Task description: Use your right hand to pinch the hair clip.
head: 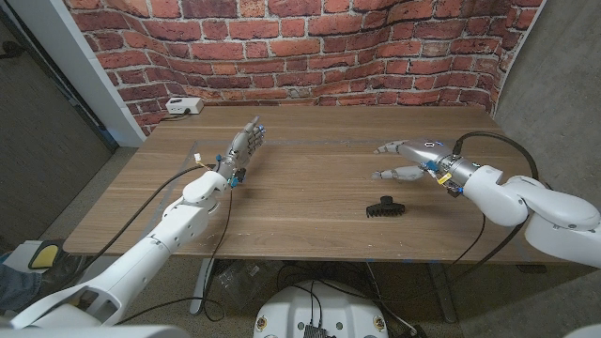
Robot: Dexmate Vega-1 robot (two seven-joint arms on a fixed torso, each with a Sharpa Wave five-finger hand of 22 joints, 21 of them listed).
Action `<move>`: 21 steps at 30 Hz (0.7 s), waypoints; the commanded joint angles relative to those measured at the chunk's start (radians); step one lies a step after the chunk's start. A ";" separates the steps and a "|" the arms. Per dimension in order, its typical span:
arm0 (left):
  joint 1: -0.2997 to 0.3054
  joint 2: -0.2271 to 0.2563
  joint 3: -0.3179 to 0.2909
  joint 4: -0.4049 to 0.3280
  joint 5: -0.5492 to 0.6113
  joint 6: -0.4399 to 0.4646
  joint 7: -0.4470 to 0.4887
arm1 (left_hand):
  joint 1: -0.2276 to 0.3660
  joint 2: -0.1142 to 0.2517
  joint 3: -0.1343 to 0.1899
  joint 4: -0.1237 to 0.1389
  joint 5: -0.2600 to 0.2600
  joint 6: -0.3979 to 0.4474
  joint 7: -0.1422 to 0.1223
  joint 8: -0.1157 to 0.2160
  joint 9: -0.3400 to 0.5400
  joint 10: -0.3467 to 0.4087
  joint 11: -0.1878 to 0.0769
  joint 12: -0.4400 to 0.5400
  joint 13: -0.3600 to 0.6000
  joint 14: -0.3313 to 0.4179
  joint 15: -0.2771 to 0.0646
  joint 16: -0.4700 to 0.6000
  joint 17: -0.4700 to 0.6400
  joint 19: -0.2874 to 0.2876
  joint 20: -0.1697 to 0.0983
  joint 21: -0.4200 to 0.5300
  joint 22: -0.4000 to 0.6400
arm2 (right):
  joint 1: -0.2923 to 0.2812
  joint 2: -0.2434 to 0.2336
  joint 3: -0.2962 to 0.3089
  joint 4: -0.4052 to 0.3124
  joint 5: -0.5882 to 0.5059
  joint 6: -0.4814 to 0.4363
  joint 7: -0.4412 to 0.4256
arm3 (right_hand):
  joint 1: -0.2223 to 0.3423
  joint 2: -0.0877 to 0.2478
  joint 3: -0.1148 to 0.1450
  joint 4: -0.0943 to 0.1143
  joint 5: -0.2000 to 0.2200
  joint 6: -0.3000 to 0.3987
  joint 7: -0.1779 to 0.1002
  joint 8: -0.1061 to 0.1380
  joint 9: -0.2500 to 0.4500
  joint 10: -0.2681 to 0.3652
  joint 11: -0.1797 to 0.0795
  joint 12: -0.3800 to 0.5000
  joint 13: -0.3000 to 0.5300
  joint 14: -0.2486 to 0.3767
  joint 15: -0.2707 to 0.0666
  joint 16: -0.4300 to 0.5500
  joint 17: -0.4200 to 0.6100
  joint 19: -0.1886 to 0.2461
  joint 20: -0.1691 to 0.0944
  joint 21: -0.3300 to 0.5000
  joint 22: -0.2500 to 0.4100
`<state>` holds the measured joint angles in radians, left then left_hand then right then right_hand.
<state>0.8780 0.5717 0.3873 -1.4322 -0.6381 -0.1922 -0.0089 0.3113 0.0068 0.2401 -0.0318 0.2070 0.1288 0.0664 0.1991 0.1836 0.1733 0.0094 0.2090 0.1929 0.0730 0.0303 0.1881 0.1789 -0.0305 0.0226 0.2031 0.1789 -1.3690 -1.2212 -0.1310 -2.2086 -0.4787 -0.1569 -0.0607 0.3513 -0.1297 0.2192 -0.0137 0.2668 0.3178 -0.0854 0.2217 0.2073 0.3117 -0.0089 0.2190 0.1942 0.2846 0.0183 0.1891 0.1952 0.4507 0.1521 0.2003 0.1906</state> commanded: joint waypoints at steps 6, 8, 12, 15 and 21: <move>0.036 0.039 -0.016 -0.082 0.007 0.007 0.015 | 0.004 -0.004 -0.005 0.002 0.000 0.009 0.001 0.002 0.005 0.005 0.005 -0.001 0.002 0.007 -0.001 0.001 0.004 0.001 -0.015 0.006 0.005 | 0.039 0.266 -0.029 0.141 0.180 0.158 -0.227 | -0.012 0.008 -0.002 0.009 -0.007 0.004 0.017 -0.005 -0.002 0.015 0.002 0.010 0.002 0.033 -0.003 0.010 -0.002 0.050 -0.051 0.024 -0.001; 0.041 0.042 -0.017 -0.091 0.008 0.005 0.016 | 0.004 -0.004 -0.005 0.002 0.000 0.009 0.002 0.002 0.005 0.005 0.005 -0.001 0.002 0.007 -0.002 0.001 0.004 0.001 -0.016 0.006 0.005 | 0.057 0.287 -0.041 0.163 0.197 0.181 -0.238 | -0.012 0.008 -0.004 0.008 -0.008 0.007 0.019 -0.005 -0.003 0.030 0.011 0.016 0.002 0.035 -0.004 0.009 -0.003 0.045 -0.067 0.020 -0.001; 0.050 0.048 -0.021 -0.113 0.020 0.000 0.029 | 0.004 -0.004 -0.005 0.002 0.000 0.010 0.002 0.002 0.005 0.006 0.005 -0.001 0.002 0.008 -0.002 0.001 0.004 0.001 -0.016 0.006 0.005 | 0.102 0.333 -0.070 0.220 0.240 0.238 -0.255 | -0.015 0.009 -0.007 0.007 -0.011 0.038 0.033 0.003 -0.005 0.048 0.015 0.022 0.001 0.039 0.002 0.007 -0.004 0.014 -0.085 0.007 -0.001; 0.057 0.051 -0.026 -0.129 0.025 -0.007 0.040 | 0.004 -0.004 -0.006 0.002 0.000 0.011 0.002 0.002 0.005 0.009 0.003 0.000 0.002 0.011 -0.002 0.002 0.004 0.005 -0.017 0.008 0.005 | 0.139 0.362 -0.092 0.262 0.270 0.276 -0.259 | -0.019 0.013 -0.009 0.007 -0.013 0.077 0.037 0.014 -0.006 0.057 0.018 0.024 0.000 0.036 0.009 0.004 -0.004 -0.015 -0.092 -0.003 -0.001; 0.068 0.046 -0.036 -0.141 0.040 -0.035 0.062 | 0.004 -0.004 -0.007 0.002 -0.001 0.020 0.003 0.005 0.004 0.017 0.004 0.003 0.002 0.022 0.001 0.006 0.004 0.015 -0.019 0.011 0.005 | 0.209 0.407 -0.126 0.352 0.353 0.350 -0.238 | -0.033 0.023 -0.012 0.015 -0.015 0.089 0.040 0.014 -0.008 0.067 0.027 0.027 0.000 0.030 0.017 0.001 -0.003 -0.037 -0.102 -0.008 0.000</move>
<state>0.9244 0.6137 0.3658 -1.5357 -0.6193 -0.1920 0.0221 0.3114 0.0069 0.2359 -0.0275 0.2071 0.1365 0.0695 0.1991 0.1836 0.1802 0.0162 0.2090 0.1929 0.0860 0.0325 0.1881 0.1789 -0.0198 0.0087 0.2087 0.1789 -1.2687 -0.9195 -0.1965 -2.0019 -0.2546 0.0605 -0.2824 0.3305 -0.1088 0.2092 -0.0036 0.2543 0.3974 -0.0494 0.2266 0.1998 0.3640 0.0155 0.2383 0.1944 0.3150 0.0275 0.1891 0.1906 0.4186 0.0518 0.1954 0.1907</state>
